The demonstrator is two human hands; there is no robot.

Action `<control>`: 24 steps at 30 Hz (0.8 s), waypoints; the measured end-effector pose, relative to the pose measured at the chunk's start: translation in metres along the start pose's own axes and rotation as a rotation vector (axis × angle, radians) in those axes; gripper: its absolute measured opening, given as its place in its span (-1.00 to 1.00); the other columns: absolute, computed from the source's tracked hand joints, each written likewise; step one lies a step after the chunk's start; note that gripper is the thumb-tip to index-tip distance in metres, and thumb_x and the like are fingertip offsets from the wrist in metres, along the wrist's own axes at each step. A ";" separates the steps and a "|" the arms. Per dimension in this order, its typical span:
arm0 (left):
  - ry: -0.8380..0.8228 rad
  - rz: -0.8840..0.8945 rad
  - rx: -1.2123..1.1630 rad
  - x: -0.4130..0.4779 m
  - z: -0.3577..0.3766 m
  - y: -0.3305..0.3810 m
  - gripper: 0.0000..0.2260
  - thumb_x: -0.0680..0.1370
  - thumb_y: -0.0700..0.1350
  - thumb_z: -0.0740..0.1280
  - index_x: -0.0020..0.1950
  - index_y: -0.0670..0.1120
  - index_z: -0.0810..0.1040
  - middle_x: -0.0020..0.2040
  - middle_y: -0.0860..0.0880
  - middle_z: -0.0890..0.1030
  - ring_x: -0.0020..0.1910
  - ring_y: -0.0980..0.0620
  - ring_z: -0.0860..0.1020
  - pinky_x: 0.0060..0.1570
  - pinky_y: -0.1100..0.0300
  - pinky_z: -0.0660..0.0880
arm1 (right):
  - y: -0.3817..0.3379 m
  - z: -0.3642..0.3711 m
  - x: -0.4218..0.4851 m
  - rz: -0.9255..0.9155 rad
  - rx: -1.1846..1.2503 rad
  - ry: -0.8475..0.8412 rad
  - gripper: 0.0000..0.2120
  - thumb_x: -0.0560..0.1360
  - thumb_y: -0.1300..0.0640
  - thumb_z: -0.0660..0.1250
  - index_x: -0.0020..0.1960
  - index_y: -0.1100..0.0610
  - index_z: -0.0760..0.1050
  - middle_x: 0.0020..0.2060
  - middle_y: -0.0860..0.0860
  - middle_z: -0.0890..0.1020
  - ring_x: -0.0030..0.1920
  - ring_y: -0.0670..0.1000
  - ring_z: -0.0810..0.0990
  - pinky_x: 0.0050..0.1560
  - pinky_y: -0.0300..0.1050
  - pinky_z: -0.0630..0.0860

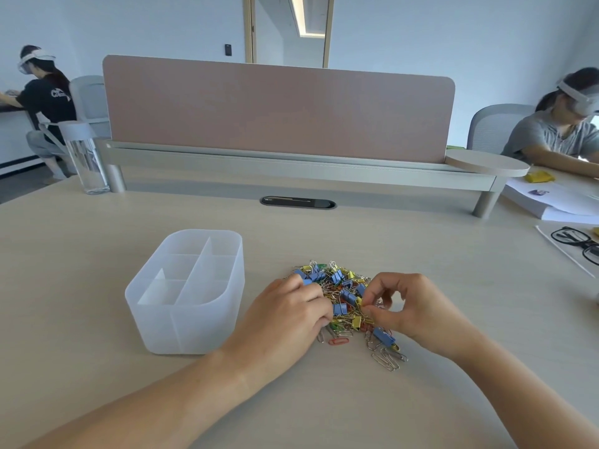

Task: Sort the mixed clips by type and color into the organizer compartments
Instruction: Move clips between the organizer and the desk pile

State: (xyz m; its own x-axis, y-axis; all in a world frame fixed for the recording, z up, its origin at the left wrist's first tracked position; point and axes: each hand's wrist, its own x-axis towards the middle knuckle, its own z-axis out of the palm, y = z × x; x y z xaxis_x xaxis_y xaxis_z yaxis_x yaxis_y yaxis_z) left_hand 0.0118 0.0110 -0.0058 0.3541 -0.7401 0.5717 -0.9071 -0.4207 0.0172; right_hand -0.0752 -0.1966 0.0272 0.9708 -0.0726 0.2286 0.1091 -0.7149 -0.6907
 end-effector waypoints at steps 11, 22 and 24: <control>-0.017 -0.090 -0.075 -0.002 -0.005 0.002 -0.95 0.52 -0.08 0.27 -0.15 0.05 0.47 -0.28 0.17 0.53 -0.23 0.08 0.40 -0.23 0.20 0.42 | 0.005 -0.001 0.005 0.089 0.288 -0.026 -0.84 0.39 0.36 0.49 -0.23 0.19 0.54 -0.35 -0.02 0.61 -0.33 -0.07 0.50 -0.34 -0.28 0.45; -0.025 -0.094 -0.084 -0.004 -0.001 -0.001 -0.85 0.57 -0.12 0.31 0.07 0.08 0.60 -0.13 0.17 0.57 -0.15 0.08 0.40 -0.20 0.19 0.46 | 0.006 -0.009 0.001 0.061 -0.221 -0.021 -0.80 0.45 0.17 0.43 -0.18 -0.15 0.60 -0.32 -0.21 0.61 -0.27 -0.02 0.48 -0.21 -0.20 0.43; -0.043 -0.098 -0.111 -0.004 -0.003 -0.001 -0.81 0.58 -0.15 0.30 0.12 0.10 0.60 -0.13 0.17 0.54 -0.13 0.08 0.40 -0.17 0.19 0.45 | 0.007 -0.010 0.002 0.075 -0.275 -0.068 -0.84 0.44 0.12 0.46 -0.21 -0.15 0.60 -0.33 -0.23 0.61 -0.26 0.00 0.49 -0.15 -0.16 0.46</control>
State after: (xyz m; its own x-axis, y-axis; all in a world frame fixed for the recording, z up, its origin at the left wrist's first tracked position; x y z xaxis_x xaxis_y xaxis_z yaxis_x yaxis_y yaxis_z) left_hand 0.0105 0.0151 -0.0058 0.4494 -0.7214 0.5269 -0.8864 -0.4331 0.1631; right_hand -0.0751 -0.2094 0.0296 0.9870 -0.0925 0.1311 -0.0167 -0.8718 -0.4896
